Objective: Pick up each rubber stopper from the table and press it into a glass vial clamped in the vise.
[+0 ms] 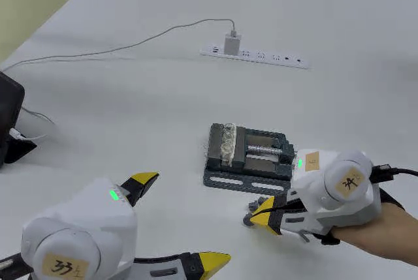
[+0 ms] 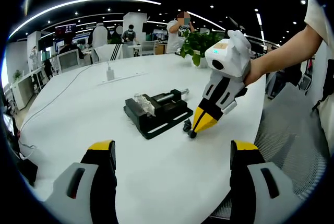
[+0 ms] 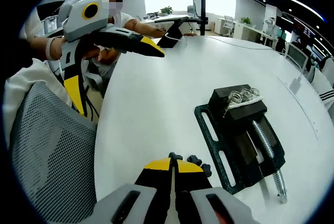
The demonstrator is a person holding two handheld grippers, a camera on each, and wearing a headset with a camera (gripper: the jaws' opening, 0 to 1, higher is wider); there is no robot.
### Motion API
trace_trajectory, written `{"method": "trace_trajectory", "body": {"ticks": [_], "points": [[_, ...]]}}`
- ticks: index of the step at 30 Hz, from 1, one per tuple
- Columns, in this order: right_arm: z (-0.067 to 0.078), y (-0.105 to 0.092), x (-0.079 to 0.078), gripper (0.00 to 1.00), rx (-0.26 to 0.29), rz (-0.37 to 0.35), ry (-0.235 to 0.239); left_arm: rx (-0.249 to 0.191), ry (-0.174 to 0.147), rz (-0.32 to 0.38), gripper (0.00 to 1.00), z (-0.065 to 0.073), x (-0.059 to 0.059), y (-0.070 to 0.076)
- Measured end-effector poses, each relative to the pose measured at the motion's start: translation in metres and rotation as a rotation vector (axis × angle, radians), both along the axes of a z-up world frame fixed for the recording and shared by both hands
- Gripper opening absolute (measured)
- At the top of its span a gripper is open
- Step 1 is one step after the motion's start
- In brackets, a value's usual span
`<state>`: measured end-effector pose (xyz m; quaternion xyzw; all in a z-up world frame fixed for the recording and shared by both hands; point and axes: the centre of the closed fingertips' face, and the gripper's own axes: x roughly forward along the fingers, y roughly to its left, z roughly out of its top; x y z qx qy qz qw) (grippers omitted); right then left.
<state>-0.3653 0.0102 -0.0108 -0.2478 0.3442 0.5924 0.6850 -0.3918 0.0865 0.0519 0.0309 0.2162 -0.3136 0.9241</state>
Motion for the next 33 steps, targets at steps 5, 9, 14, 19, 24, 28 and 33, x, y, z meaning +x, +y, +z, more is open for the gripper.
{"method": "trace_trajectory", "body": {"ticks": [5,9,14,19,24,28,33], "points": [[0.014,0.004,0.008,0.00,0.089,-0.106,0.057,0.000,-0.009,0.005,0.88,0.001,0.001,0.001],[0.028,0.005,0.013,0.00,0.168,-0.195,0.125,-0.002,-0.019,0.014,0.86,0.004,0.003,0.004],[0.044,0.008,0.015,0.00,0.283,-0.308,0.235,-0.002,-0.040,0.007,0.82,0.009,0.006,0.003],[0.063,0.013,0.013,0.00,0.418,-0.415,0.385,-0.013,-0.069,-0.008,0.77,0.017,0.012,-0.005],[0.079,0.017,0.009,0.00,0.520,-0.489,0.517,-0.016,-0.106,-0.038,0.69,0.025,0.017,-0.015],[0.092,0.020,0.004,0.00,0.586,-0.522,0.604,-0.015,-0.140,-0.073,0.62,0.033,0.018,-0.023],[0.108,0.022,-0.001,0.00,0.676,-0.565,0.737,-0.046,-0.180,-0.103,0.45,0.046,0.018,-0.029]]}}
